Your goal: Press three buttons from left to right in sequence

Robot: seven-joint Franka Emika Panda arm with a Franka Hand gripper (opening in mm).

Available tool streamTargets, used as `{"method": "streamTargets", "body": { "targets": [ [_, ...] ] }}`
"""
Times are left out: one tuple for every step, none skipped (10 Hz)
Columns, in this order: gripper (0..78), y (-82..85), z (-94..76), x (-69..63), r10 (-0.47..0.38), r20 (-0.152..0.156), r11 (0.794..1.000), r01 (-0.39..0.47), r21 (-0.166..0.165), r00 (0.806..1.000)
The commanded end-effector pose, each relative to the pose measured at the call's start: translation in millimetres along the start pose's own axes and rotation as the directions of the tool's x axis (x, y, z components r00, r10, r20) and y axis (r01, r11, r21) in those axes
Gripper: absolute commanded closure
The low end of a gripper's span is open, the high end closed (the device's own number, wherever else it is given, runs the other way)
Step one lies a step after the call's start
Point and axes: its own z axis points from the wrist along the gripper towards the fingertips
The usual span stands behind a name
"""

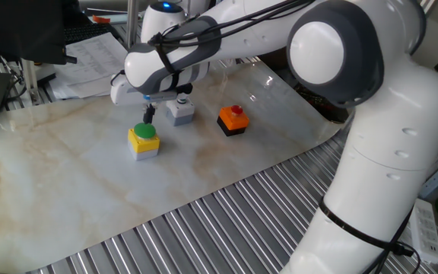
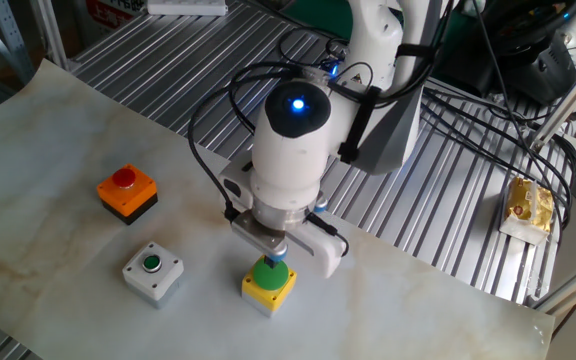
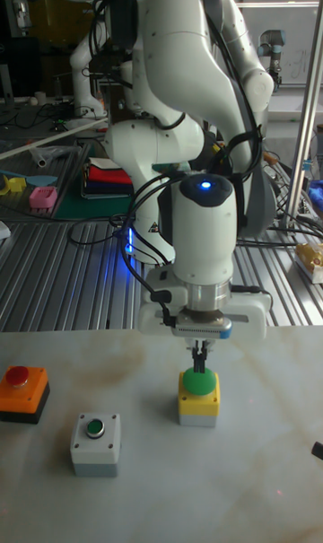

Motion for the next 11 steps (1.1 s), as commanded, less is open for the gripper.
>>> {"method": "streamTargets", "body": {
  "targets": [
    [76.4, 1.7, 1.9, -3.3, 0.002, 0.007, 1.000, -0.002, -0.002, 1.000],
    [76.4, 1.7, 2.0, -3.8, 0.001, 0.006, 1.000, -0.001, -0.002, 1.000],
    [76.4, 1.9, 2.9, -5.2, 0.000, 0.006, 1.000, 0.000, -0.003, 1.000],
    [76.4, 1.9, 2.9, -5.2, 0.000, 0.006, 1.000, 0.000, -0.003, 1.000],
    [76.4, 3.2, 6.9, -7.4, -0.001, 0.008, 1.000, 0.001, -0.004, 1.000],
    [76.4, 4.1, 8.4, -8.5, 0.000, 0.009, 1.000, 0.000, -0.005, 1.000],
    [76.4, 4.8, 9.3, -9.3, 0.001, 0.008, 1.000, -0.001, -0.005, 1.000],
    [76.4, 5.1, 9.8, -9.8, 0.001, 0.008, 1.000, -0.001, -0.004, 1.000],
    [76.4, 5.1, 10.0, -9.9, 0.000, 0.008, 1.000, 0.000, -0.004, 1.000],
    [76.4, 5.1, 10.2, -9.9, 0.000, 0.008, 1.000, 0.000, -0.003, 1.000],
    [76.4, 5.1, 10.2, -9.9, 0.001, 0.008, 1.000, -0.001, -0.002, 1.000]
  ]
}}
